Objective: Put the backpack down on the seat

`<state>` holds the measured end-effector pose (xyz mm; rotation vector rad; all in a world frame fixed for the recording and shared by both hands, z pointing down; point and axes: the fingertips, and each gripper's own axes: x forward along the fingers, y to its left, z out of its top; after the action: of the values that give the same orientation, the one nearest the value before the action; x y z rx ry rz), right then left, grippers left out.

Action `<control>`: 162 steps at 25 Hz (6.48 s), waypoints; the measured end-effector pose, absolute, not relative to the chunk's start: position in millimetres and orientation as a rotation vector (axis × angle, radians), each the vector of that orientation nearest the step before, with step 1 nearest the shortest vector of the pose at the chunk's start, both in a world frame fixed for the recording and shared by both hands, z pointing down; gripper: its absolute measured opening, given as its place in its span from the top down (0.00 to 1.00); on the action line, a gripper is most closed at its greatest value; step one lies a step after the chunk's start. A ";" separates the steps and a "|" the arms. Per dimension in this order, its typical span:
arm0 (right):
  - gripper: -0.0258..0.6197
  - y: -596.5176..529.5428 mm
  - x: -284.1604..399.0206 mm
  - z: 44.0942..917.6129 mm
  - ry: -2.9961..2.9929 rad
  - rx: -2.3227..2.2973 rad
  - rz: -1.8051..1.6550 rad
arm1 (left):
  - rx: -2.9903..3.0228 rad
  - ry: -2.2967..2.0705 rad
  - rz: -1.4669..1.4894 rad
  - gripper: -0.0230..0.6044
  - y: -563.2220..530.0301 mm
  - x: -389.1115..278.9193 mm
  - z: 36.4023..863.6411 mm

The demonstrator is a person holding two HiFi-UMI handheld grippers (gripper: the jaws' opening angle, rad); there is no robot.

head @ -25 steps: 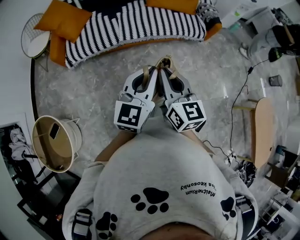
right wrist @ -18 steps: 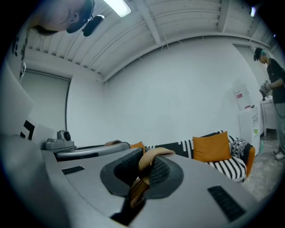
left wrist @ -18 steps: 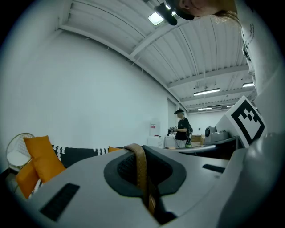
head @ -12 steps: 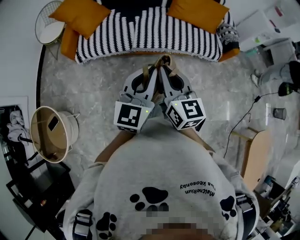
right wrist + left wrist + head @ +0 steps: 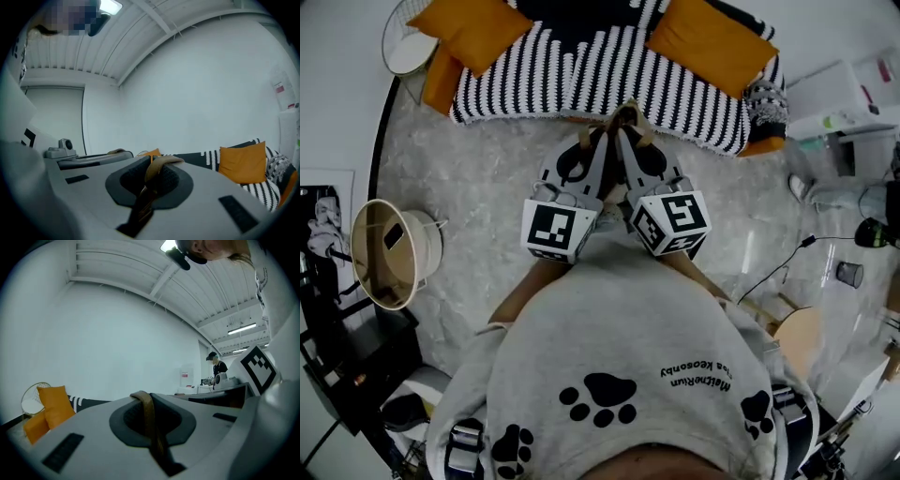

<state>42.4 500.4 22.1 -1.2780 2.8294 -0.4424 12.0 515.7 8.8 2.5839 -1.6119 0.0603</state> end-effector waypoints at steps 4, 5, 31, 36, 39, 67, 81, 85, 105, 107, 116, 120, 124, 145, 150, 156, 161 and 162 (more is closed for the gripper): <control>0.91 474.3 61.2 23.4 2.828 -1.272 -0.437 | 2.567 -1.609 0.069 0.93 494.7 31.1 14.8; 0.91 470.6 64.2 23.8 2.826 -1.274 -0.438 | 2.562 -1.605 0.072 0.93 491.9 33.6 16.9; 0.91 334.8 94.5 68.5 2.744 -1.461 -0.587 | 2.615 -1.362 0.116 0.93 344.3 64.0 56.2; 0.91 278.2 85.0 75.9 2.694 -1.510 -0.640 | 2.645 -1.288 0.178 0.93 285.1 56.8 59.9; 0.91 243.9 80.4 79.3 2.660 -1.537 -0.673 | 2.669 -1.253 0.208 0.93 248.1 51.7 61.6; 0.91 79.8 11.7 88.9 2.541 -1.654 -0.699 | 2.784 -1.046 0.236 0.93 80.8 -17.7 70.2; 0.91 39.5 13.0 99.3 2.678 -1.550 -0.801 | 2.658 -1.130 0.210 0.93 49.7 -14.4 77.1; 0.91 22.3 20.9 103.5 2.704 -1.533 -0.826 | 2.622 -1.165 0.204 0.93 34.2 -10.7 82.7; 0.91 -54.1 27.5 215.2 2.898 -1.370 -0.897 | 2.585 -1.192 0.210 0.93 -56.8 4.6 184.4; 0.91 -57.5 27.0 228.5 2.908 -1.357 -0.894 | 2.582 -1.206 0.201 0.93 -60.6 3.9 196.2; 0.91 -60.1 21.0 289.5 2.928 -1.341 -0.918 | 2.512 -1.208 0.215 0.93 -62.0 -1.9 258.8; 0.91 -61.2 22.3 314.3 2.928 -1.342 -0.919 | 2.496 -1.206 0.225 0.93 -65.3 -0.1 284.3; 0.91 -64.1 24.3 335.1 2.905 -1.366 -0.926 | 2.485 -1.198 0.237 0.93 -67.8 0.9 305.8; 0.91 -70.8 25.7 415.3 2.902 -1.404 -0.992 | 2.498 -1.201 0.368 0.93 -67.5 1.4 389.6; 0.91 -76.2 27.1 439.9 2.919 -1.424 -1.039 | 2.433 -1.162 0.459 0.93 -69.2 -0.4 419.4; 0.91 -72.8 16.1 459.8 2.912 -1.413 -1.105 | 2.420 -1.155 0.493 0.93 -68.4 -10.7 439.2; 0.91 -70.6 20.0 479.5 2.918 -1.408 -1.151 | 2.405 -1.166 0.529 0.93 -66.9 -8.7 457.0; 0.91 -72.0 22.7 484.0 2.915 -1.416 -1.167 | 2.400 -1.160 0.538 0.93 -68.1 -6.2 461.0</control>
<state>22.7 -72.0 484.0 -1.4155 2.9155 -1.1671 -6.2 -68.1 461.0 2.3996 -1.1600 0.5380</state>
